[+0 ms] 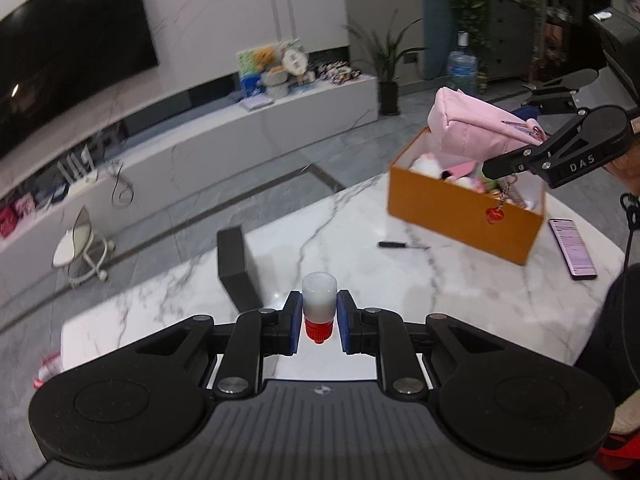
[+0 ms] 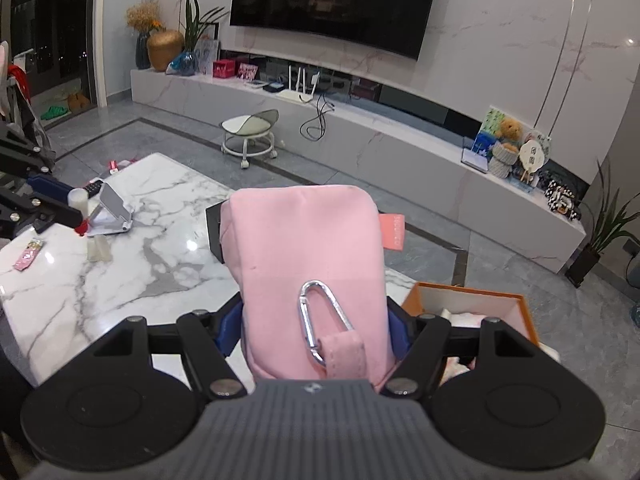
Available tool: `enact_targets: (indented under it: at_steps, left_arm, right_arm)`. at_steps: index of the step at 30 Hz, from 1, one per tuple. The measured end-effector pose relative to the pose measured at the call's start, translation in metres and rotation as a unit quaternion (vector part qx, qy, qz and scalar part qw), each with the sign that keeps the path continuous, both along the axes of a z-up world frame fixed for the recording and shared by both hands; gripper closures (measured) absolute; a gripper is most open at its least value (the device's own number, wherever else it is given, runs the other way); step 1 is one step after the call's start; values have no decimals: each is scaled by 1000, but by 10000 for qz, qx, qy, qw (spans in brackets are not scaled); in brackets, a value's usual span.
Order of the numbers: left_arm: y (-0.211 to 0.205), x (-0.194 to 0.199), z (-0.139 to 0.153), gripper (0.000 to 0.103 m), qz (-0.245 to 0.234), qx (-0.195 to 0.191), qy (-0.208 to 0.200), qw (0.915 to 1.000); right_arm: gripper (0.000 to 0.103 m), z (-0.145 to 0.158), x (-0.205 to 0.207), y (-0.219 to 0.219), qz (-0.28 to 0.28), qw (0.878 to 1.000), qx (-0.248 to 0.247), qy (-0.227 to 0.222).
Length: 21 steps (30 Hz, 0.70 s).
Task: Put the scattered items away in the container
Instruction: 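Lift and carry the glue bottle with left tool while right tool carries the pouch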
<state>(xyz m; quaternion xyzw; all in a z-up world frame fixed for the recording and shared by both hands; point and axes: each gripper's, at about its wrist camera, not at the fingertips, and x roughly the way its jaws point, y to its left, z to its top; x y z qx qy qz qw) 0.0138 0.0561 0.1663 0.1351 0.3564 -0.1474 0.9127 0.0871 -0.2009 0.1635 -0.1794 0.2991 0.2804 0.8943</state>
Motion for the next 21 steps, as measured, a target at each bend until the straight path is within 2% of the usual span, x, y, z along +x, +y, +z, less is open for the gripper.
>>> enact_targets:
  at_steps: [11,21]
  left_arm:
    - [-49,-27,29,82,-588,-60,-479,9971]
    - [-80,-34,38,82,-1007,-28,-642,9928]
  right_arm:
    - [32,65,-73,-86,-224,9985,190,-459]
    - [32,83,-111,-136,-529,9965,205,-616]
